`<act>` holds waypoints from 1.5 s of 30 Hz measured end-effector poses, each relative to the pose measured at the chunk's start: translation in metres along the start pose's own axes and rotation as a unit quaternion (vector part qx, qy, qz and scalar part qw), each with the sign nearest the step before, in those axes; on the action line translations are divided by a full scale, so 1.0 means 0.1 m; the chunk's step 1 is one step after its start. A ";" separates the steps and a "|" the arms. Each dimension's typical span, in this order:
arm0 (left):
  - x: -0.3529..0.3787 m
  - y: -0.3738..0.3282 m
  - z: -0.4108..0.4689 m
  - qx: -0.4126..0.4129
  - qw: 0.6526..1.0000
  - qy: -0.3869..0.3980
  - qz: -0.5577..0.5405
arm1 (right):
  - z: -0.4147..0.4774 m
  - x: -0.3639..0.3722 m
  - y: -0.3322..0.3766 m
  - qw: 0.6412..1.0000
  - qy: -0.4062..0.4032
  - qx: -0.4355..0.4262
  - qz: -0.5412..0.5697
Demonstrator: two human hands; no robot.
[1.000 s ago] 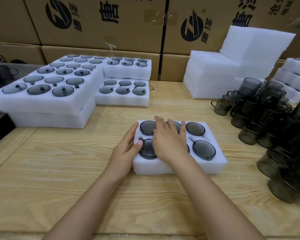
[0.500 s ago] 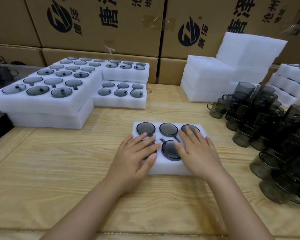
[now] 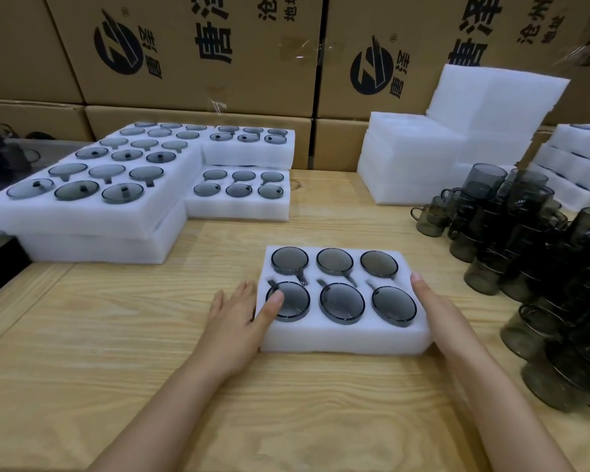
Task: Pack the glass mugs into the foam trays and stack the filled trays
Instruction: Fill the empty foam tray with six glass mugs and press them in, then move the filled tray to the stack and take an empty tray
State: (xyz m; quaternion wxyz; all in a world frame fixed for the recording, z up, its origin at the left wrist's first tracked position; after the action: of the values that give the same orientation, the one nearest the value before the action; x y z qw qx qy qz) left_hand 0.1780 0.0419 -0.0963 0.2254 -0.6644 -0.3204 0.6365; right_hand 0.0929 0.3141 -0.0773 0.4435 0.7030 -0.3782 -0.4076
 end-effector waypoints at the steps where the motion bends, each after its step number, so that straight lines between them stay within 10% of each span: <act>1: 0.00 0.00 0.01 0.010 1.000 0.000 -0.010 | 0.00 0.02 -0.01 1.000 0.027 0.006 0.003; 6: -0.17 0.07 0.05 -0.004 0.966 -0.109 -0.235 | 0.05 0.24 0.09 0.955 0.165 -0.091 0.229; 14: -0.35 0.23 0.23 0.051 0.793 -0.172 -0.583 | 0.30 0.67 0.35 0.874 0.140 -0.117 0.450; 24: -0.26 0.31 0.34 0.030 0.896 -0.215 -0.388 | 1.51 1.09 1.37 0.857 0.101 -0.085 0.497; 33: -0.27 0.31 0.31 0.041 0.910 -0.207 -0.358 | 2.35 1.56 1.64 0.899 0.086 -0.036 0.428; 40: -0.27 0.28 0.30 0.033 0.905 -0.208 -0.370 | 2.45 1.48 1.68 0.979 0.057 -0.170 0.099; 43: -0.26 0.27 0.29 0.037 0.909 -0.205 -0.360 | 2.39 1.38 1.61 0.959 -0.008 -0.217 -0.180; 45: -0.27 0.27 0.30 0.036 0.912 -0.203 -0.354 | 2.38 1.41 1.55 0.961 0.024 -0.226 -0.155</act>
State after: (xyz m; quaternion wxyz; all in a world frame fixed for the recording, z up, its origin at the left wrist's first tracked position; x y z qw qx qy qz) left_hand 0.1526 0.0011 -0.0991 0.3894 -0.3553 -0.5502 0.6476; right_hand -0.0962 0.0637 -0.0319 0.5308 0.6445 -0.1516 -0.5291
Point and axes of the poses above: each hand's wrist, its own z-axis towards the middle knuckle, its own x-axis out of the palm, y = z × x, the point moved 5 cm from there along z, towards the middle knuckle, and after that the axes turned 12 degrees about y, right-handed, at the moved point
